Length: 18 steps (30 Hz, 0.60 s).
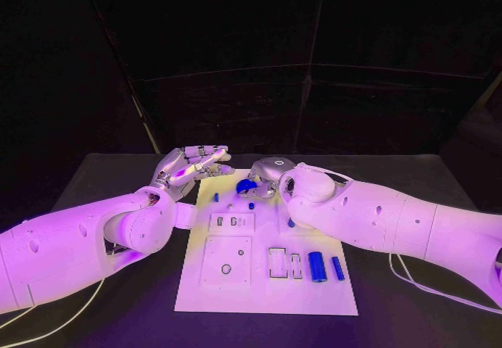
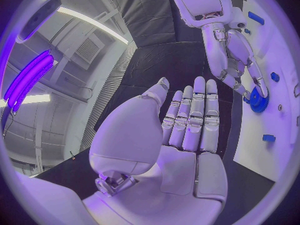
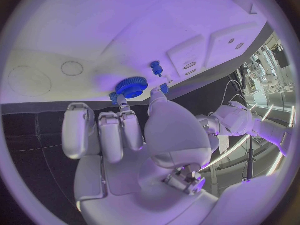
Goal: Assemble the parts on the task board
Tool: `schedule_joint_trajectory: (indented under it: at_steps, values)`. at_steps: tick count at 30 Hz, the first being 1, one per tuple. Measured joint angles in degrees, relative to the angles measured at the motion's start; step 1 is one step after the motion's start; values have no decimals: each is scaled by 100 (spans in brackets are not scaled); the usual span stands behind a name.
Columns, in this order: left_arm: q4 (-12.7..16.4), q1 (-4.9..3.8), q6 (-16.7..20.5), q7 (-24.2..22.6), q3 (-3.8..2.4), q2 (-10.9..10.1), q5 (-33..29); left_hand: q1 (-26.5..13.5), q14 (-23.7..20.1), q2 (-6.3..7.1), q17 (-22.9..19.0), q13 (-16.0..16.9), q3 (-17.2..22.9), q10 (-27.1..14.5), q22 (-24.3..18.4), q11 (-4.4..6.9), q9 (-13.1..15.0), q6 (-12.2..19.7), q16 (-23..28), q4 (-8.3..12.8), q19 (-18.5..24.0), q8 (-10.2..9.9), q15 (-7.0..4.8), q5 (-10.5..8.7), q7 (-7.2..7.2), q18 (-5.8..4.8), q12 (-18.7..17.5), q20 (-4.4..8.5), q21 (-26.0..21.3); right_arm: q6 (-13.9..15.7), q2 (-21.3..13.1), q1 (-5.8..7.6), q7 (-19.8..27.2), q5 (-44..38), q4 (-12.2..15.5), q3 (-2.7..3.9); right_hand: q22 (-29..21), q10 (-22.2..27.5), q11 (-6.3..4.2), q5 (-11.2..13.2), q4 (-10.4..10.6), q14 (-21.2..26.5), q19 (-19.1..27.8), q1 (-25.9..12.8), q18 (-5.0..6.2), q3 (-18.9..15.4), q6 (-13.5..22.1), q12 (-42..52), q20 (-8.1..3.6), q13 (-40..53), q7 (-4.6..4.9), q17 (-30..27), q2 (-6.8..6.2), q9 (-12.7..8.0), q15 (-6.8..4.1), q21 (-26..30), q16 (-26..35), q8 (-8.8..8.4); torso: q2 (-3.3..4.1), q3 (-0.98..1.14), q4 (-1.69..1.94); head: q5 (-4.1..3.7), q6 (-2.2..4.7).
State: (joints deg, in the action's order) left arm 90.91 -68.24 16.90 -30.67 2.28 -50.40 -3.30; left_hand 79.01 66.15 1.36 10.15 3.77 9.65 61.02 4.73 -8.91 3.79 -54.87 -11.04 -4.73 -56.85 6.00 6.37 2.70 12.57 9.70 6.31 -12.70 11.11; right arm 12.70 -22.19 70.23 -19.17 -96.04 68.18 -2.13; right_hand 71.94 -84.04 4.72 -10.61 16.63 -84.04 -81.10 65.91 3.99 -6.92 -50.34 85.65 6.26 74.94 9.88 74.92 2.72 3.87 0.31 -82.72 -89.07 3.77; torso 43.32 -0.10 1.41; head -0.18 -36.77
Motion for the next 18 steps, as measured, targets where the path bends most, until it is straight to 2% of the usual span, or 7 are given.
schedule_joint_trajectory:
  at_steps: [4, 7, 9, 14, 18]
  values:
    - [0, -1, 1, 4, 0, -3, 0, 0, 0, 0, 0, 0, 0, 0, 0, 0, 0, 0, 0, 0, 0, 0, 0, 0, 0, 0, 0, 0, 0, -5, -17, 5, 7, 137, -2, 2, 27, 0, 0, 27, -12, 0, -20, -16, 1, -79, 407, 4, 20, 0, 3, 0, 16, -25, 0, 0, 0, -28, 0, 0, 0, -3, 4]
    - [1, -1, 1, 7, 0, -5, 0, 0, 0, 0, -1, 0, 0, 0, 0, 0, 0, 0, 0, 0, 0, 0, 0, 0, 0, 0, 0, 0, 0, 28, -87, 0, 17, 234, 75, -4, 51, 0, 0, -70, -53, 0, -22, 33, 1, -120, 465, 38, 22, 0, 25, 0, 58, -34, 0, 0, 0, -29, 1, 3, 0, -8, 7]
    - [2, -1, 1, 8, 0, -8, 0, 0, 0, 0, 6, 0, 0, 0, 0, 0, 0, 0, 0, 0, 0, 0, 0, 0, 0, 0, 0, 0, 0, 93, -181, -13, 28, 280, 178, -13, 68, 0, 0, -193, -88, 0, -40, 200, 1, -155, 395, 39, 40, 0, 24, -1, 47, -20, 0, 0, 0, -29, 1, 4, 0, -5, 9]
    - [1, -1, 1, 12, 0, -50, -1, 0, 0, 0, 7, 0, 0, 0, 0, 0, 0, 0, 0, 0, 0, 0, 0, 0, 0, 0, 0, 0, 0, 578, -659, -29, 241, 498, 577, -17, -88, 0, -1, -461, -199, 0, 20, 533, 1, -177, 265, -3, 70, 0, 16, -1, 35, 2, 0, 30, 35, -29, -4, 6, -8, 7, 11]
    - [-4, -1, 1, 14, 0, -73, -1, 0, 0, 0, 6, 0, 0, 0, -4, 0, 0, 0, 0, 0, 0, 0, 0, 0, 0, 0, 0, 0, 0, 961, -1149, -16, 747, 1084, 842, -17, -309, 0, -1, -524, -335, 0, 135, 826, 1, -182, 152, -75, 69, 0, 33, -1, 39, 14, 0, 132, 72, -10, -15, 3, -25, 11, 31]
